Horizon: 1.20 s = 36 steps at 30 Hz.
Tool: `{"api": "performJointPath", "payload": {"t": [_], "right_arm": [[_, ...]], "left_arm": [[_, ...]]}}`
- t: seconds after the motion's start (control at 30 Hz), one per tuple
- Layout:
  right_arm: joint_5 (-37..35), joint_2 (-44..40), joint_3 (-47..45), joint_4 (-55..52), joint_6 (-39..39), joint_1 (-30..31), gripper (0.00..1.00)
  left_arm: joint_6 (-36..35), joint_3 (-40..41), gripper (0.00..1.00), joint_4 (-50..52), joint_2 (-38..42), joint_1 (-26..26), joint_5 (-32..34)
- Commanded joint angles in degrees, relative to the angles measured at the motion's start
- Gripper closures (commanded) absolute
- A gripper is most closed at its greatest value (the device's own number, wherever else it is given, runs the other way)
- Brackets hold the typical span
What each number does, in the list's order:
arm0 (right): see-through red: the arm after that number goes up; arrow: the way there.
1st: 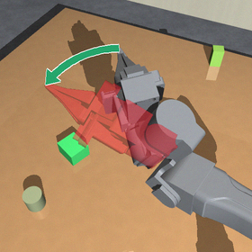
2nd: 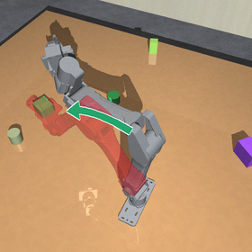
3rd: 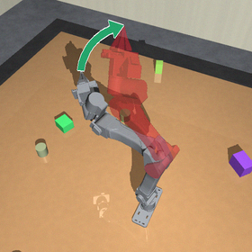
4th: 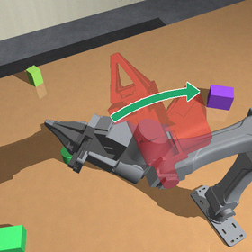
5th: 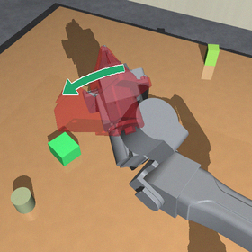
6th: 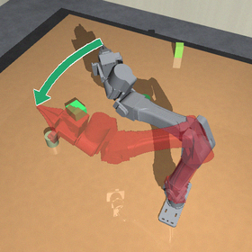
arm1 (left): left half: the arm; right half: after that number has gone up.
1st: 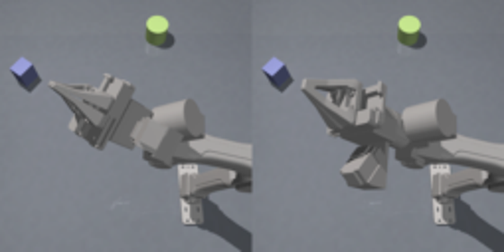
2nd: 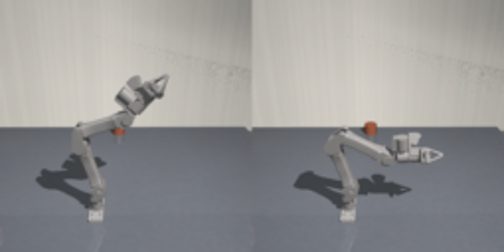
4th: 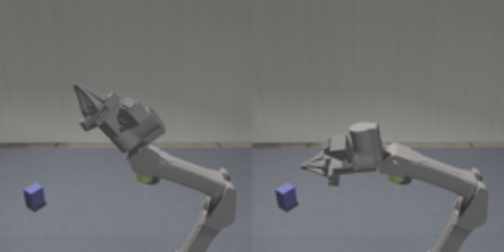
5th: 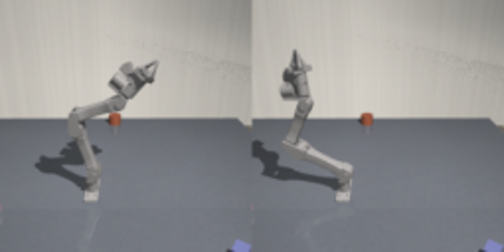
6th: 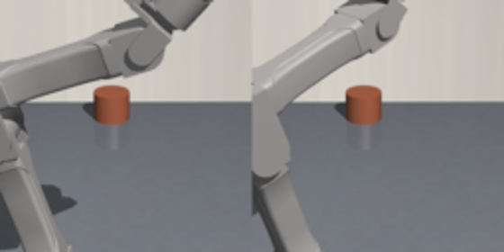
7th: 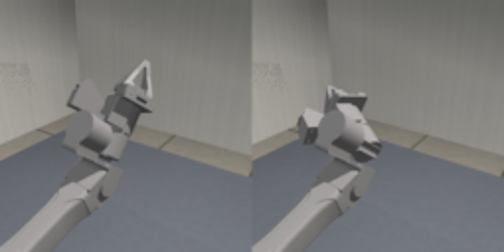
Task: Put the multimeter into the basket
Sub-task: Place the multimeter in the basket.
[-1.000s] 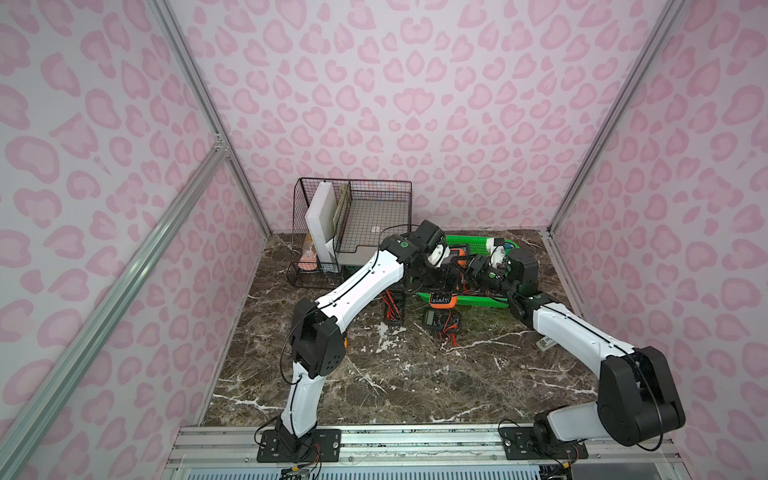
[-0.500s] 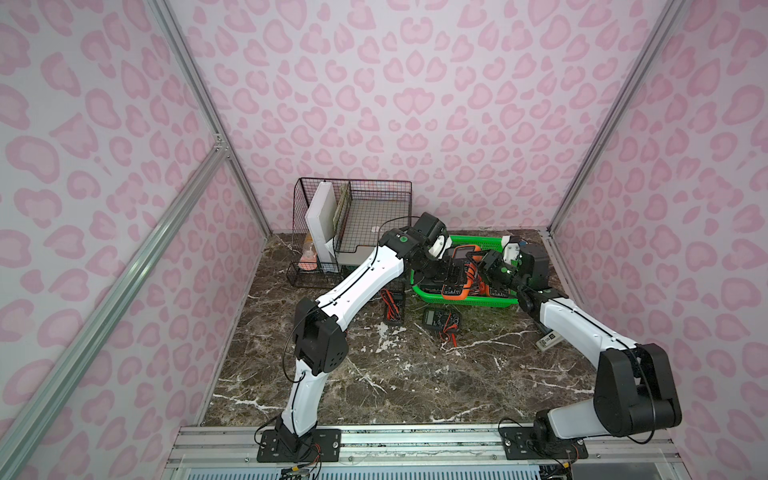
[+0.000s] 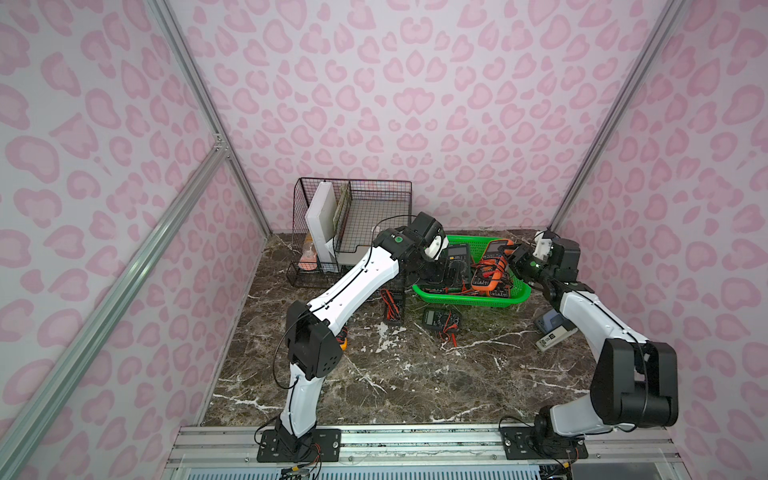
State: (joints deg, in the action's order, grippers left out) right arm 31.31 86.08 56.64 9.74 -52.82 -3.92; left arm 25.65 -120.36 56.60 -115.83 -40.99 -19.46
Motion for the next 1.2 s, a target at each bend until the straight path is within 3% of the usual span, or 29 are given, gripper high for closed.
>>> {"api": "performJointPath", "payload": {"t": [0.0, 0.4, 0.9, 1.17], "right_arm": [[2.9, 0.9, 1.8, -0.2, 4.3, -1.7, 0.61], [2.4, 9.4, 13.3, -12.3, 19.9, -3.8, 0.61], [6.3, 20.1, 20.9, -14.0, 23.5, -3.7, 0.61], [6.8, 25.1, 26.5, -17.6, 26.2, -2.6, 0.56]], "left_arm": [[-1.8, 1.5, 0.01, 2.1, 1.9, 0.1, 1.9], [-2.5, 11.3, 0.02, 2.9, 9.3, 1.1, 5.0], [-0.9, 22.6, 0.02, 2.3, 17.6, 3.6, 6.8], [-0.1, 26.3, 0.02, 1.9, 19.8, 4.4, 7.2]]}}
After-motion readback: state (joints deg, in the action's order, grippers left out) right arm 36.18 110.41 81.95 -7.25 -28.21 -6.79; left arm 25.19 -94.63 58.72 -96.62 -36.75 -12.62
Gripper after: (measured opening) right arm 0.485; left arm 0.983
